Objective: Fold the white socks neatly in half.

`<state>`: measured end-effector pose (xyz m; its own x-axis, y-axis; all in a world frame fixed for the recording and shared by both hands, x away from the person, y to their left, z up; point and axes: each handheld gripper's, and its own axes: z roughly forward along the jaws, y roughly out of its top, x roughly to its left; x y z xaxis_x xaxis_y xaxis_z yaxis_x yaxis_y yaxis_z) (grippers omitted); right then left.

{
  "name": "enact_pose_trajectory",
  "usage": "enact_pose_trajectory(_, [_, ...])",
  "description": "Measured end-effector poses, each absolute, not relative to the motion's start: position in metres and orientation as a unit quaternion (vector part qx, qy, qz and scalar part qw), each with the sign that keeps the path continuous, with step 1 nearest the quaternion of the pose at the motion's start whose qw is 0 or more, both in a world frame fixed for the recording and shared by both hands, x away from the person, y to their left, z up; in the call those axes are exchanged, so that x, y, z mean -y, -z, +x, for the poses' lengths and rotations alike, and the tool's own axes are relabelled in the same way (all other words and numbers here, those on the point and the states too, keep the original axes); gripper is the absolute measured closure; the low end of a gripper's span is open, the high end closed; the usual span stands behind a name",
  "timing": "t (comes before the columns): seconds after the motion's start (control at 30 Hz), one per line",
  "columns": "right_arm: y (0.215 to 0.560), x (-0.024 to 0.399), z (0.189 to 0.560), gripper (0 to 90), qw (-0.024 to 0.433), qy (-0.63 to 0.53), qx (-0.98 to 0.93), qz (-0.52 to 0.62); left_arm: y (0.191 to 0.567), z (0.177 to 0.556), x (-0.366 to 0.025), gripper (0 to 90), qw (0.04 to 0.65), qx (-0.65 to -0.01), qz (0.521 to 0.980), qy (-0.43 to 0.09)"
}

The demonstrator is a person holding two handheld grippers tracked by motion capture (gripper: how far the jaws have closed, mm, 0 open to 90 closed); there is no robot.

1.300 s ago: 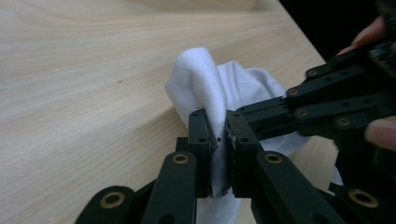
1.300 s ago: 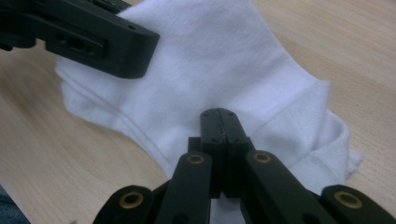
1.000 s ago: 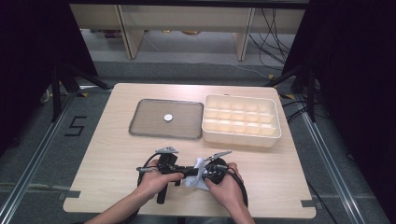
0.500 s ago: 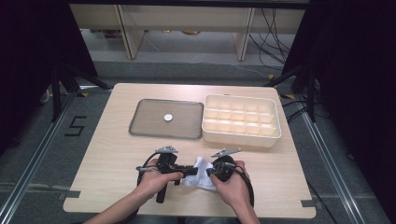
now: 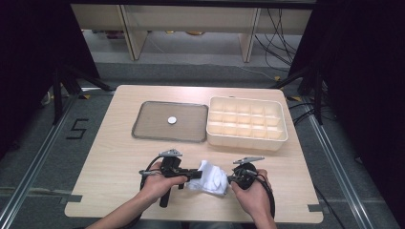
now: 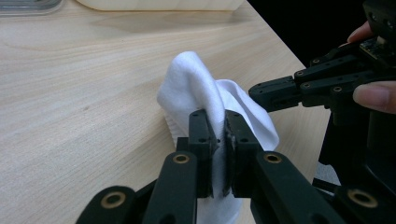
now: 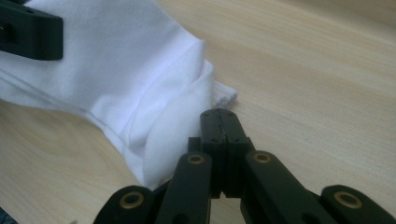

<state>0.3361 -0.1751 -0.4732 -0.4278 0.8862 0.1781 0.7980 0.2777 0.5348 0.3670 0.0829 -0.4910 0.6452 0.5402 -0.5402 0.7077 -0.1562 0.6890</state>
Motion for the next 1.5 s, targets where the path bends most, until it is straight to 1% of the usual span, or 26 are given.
enact_pose_trajectory(0.13, [0.476, 0.174, 0.337, 90.0, 0.078, -0.285, -0.795, 0.530, 0.490, 0.366, -0.082, 82.4, 0.498, -0.412, 0.759, 0.077])
enact_pose_trajectory(0.23, [0.478, 0.172, 0.337, 90.0, 0.073, -0.280, -0.800, 0.526, 0.491, 0.367, -0.082, 82.4, 0.501, -0.408, 0.758, 0.085])
enact_pose_trajectory(0.27, [0.479, 0.171, 0.339, 90.0, 0.079, -0.283, -0.803, 0.518, 0.491, 0.367, -0.081, 82.4, 0.501, -0.409, 0.758, 0.086])
enact_pose_trajectory(0.4, [0.479, 0.168, 0.338, 90.0, 0.078, -0.283, -0.798, 0.526, 0.489, 0.366, -0.078, 82.3, 0.502, -0.408, 0.759, 0.080])
enact_pose_trajectory(0.43, [0.478, 0.168, 0.339, 90.0, 0.070, -0.282, -0.803, 0.521, 0.489, 0.366, -0.077, 82.3, 0.504, -0.404, 0.758, 0.087])
enact_pose_trajectory(0.5, [0.479, 0.168, 0.340, 90.0, 0.074, -0.274, -0.804, 0.523, 0.488, 0.366, -0.077, 82.3, 0.503, -0.403, 0.760, 0.086])
enact_pose_trajectory(0.57, [0.479, 0.168, 0.340, 90.0, 0.062, -0.285, -0.803, 0.520, 0.488, 0.366, -0.075, 82.3, 0.503, -0.402, 0.760, 0.086])
enact_pose_trajectory(0.6, [0.481, 0.169, 0.341, 90.0, 0.068, -0.283, -0.807, 0.514, 0.488, 0.366, -0.075, 82.2, 0.504, -0.401, 0.760, 0.088])
enact_pose_trajectory(0.7, [0.481, 0.168, 0.341, 90.0, 0.062, -0.281, -0.803, 0.522, 0.488, 0.365, -0.073, 82.2, 0.503, -0.403, 0.759, 0.088])
enact_pose_trajectory(0.77, [0.482, 0.169, 0.342, 90.0, 0.068, -0.280, -0.808, 0.514, 0.487, 0.365, -0.071, 82.2, 0.503, -0.405, 0.759, 0.083])
enact_pose_trajectory(0.9, [0.483, 0.167, 0.342, 90.0, 0.060, -0.283, -0.803, 0.521, 0.487, 0.366, -0.070, 82.3, 0.503, -0.398, 0.762, 0.089])
enact_pose_trajectory(0.93, [0.483, 0.166, 0.342, 90.0, 0.065, -0.280, -0.803, 0.523, 0.487, 0.366, -0.069, 82.2, 0.504, -0.398, 0.762, 0.089])
enact_pose_trajectory(1.0, [0.483, 0.166, 0.343, 90.0, 0.060, -0.283, -0.803, 0.521, 0.487, 0.365, -0.068, 82.3, 0.506, -0.398, 0.760, 0.088])
enact_pose_trajectory(1.07, [0.482, 0.166, 0.343, 90.0, 0.069, -0.280, -0.808, 0.514, 0.487, 0.365, -0.068, 82.3, 0.503, -0.397, 0.762, 0.090])
enact_pose_trajectory(1.13, [0.482, 0.164, 0.343, 90.0, 0.063, -0.283, -0.805, 0.517, 0.487, 0.365, -0.067, 82.3, 0.504, -0.397, 0.762, 0.088])
enact_pose_trajectory(1.17, [0.482, 0.164, 0.344, 90.0, 0.074, -0.275, -0.809, 0.514, 0.486, 0.365, -0.067, 82.3, 0.503, -0.399, 0.762, 0.086])
enact_pose_trajectory(1.27, [0.482, 0.162, 0.345, 90.0, 0.061, -0.281, -0.810, 0.511, 0.486, 0.365, -0.067, 82.3, 0.503, -0.397, 0.763, 0.086])
enact_pose_trajectory(1.3, [0.482, 0.159, 0.344, 90.0, 0.069, -0.276, -0.806, 0.520, 0.487, 0.365, -0.066, 82.3, 0.502, -0.395, 0.764, 0.086])
enact_pose_trajectory(1.33, [0.484, 0.158, 0.345, 90.0, 0.061, -0.277, -0.808, 0.516, 0.488, 0.366, -0.065, 82.3, 0.506, -0.395, 0.762, 0.087])
enact_pose_trajectory(1.43, [0.484, 0.157, 0.345, 90.0, 0.066, -0.277, -0.807, 0.518, 0.488, 0.366, -0.065, 82.3, 0.506, -0.395, 0.761, 0.090])
enact_pose_trajectory(1.5, [0.484, 0.157, 0.344, 90.0, 0.059, -0.278, -0.808, 0.515, 0.488, 0.366, -0.064, 82.3, 0.504, -0.394, 0.763, 0.090])
